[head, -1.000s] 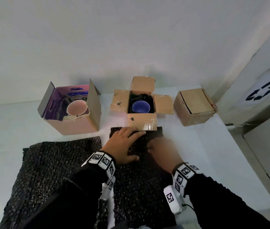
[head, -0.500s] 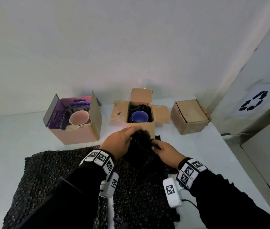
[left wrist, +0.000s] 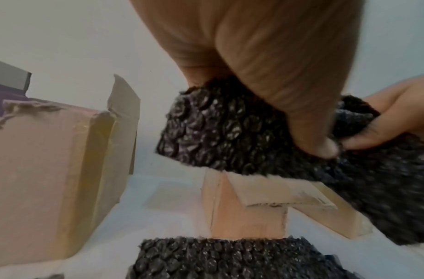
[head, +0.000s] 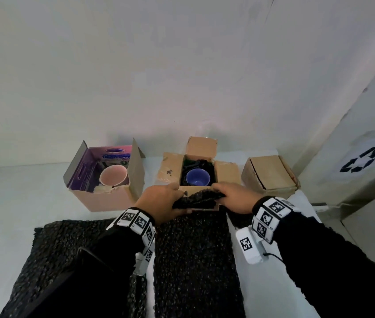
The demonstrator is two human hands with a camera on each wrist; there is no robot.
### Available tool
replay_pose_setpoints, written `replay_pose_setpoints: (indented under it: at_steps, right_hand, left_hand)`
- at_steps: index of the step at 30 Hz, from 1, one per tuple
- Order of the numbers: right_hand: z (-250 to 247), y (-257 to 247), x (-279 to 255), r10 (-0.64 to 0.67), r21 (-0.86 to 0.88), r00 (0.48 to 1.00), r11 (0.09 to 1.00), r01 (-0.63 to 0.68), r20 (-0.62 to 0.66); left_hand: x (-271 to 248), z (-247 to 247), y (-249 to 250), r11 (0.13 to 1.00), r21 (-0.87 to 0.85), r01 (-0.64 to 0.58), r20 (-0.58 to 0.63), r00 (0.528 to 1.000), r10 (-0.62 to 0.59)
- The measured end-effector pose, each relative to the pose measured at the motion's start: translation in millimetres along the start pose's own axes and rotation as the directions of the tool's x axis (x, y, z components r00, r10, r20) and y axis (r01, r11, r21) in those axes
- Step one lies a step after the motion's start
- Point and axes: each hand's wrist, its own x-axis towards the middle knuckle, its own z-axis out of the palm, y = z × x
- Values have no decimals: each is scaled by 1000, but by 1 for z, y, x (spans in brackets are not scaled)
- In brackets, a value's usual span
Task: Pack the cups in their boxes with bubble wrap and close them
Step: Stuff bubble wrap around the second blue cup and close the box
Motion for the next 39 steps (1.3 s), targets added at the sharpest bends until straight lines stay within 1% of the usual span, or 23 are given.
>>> replay_pose_setpoints:
  at_steps: [2,5,7,8,9,11,12,13,14,16,17,19,20,22,23,24,26,27,29,30,32,35,39]
  right_hand:
    - [-10,5,11,22,-21,999,1000,-22,33]
    - [-26,7,26,17,-52,999,999,-16,30]
    - [-37,10,39,11,-42,999,999,-9,39]
    - [-41,9,42,18,-2,999,1000,-18,44]
    - [-46,7,46,20,86,998,996,-25,62]
    - [-57,3,56,-2,321,996,947,-27,88]
    - [-60,1,63,-3,384,997,923,-28,82]
    - [-63,0,72,7,388,998,921,-29,56]
    - [-66,0,82,24,320,1000,947,-24,3]
    - [-67,3,102,50,114,994,993,-39,-98]
    - [-66,6,112,56,34,990,998,-52,-128]
    - [-62,10,125,32,-64,987,997,-42,-157]
    - [-60,10,128,-4,-62,984,998,-7,-178]
    - [-56,12,133,-83,46,961,994,98,-265]
    - [-52,15,136,-121,88,939,984,157,-323]
    - [-46,17,140,-139,110,921,976,190,-363]
    - [-34,22,147,-148,116,912,971,207,-382]
    - [-29,24,151,-165,101,911,971,217,-379]
    - [-21,27,153,-231,41,906,964,262,-355]
    - [-19,28,154,-269,1,903,958,286,-335]
    - [-14,30,155,-335,-91,900,942,322,-279]
    - [-6,34,158,-392,-247,892,909,337,-224]
    - [-4,36,161,-424,-377,897,857,353,-123]
  left_hand:
    - [9,0,2,999,-24,33,-29,999,-33]
    - [21,7,2,994,-75,83,-61,994,-87]
    - [28,11,1,977,-163,137,-78,985,-152]
    - [29,12,2,965,-219,146,-102,980,-171]
    - [31,13,2,954,-263,145,-133,974,-185]
    - [36,15,2,926,-354,132,-228,948,-223]
    - [38,14,3,909,-396,128,-281,926,-253]
    - [41,14,4,893,-430,130,-319,904,-285]
    - [44,14,4,879,-459,134,-337,888,-311]
    - [55,17,1,857,-492,153,-328,879,-346]
    - [60,18,0,849,-495,183,-316,873,-372]
    - [71,20,-2,818,-518,249,-316,833,-454]
    - [75,20,-2,793,-550,262,-325,807,-493]
    - [79,24,-1,764,-594,252,-355,770,-530]
    - [81,28,-1,768,-592,242,-370,766,-526]
    - [83,34,-1,782,-578,234,-379,772,-511]
    - [86,45,0,835,-514,196,-407,801,-439]
    - [86,50,2,876,-442,192,-421,818,-392]
    - [86,58,6,943,-229,242,-434,842,-321]
    - [85,59,8,951,-150,269,-432,847,-308]
    - [83,61,13,952,-80,296,-426,853,-301]
    - [81,63,19,945,-44,325,-378,870,-316]
    - [80,62,17,912,-41,408,-335,855,-397]
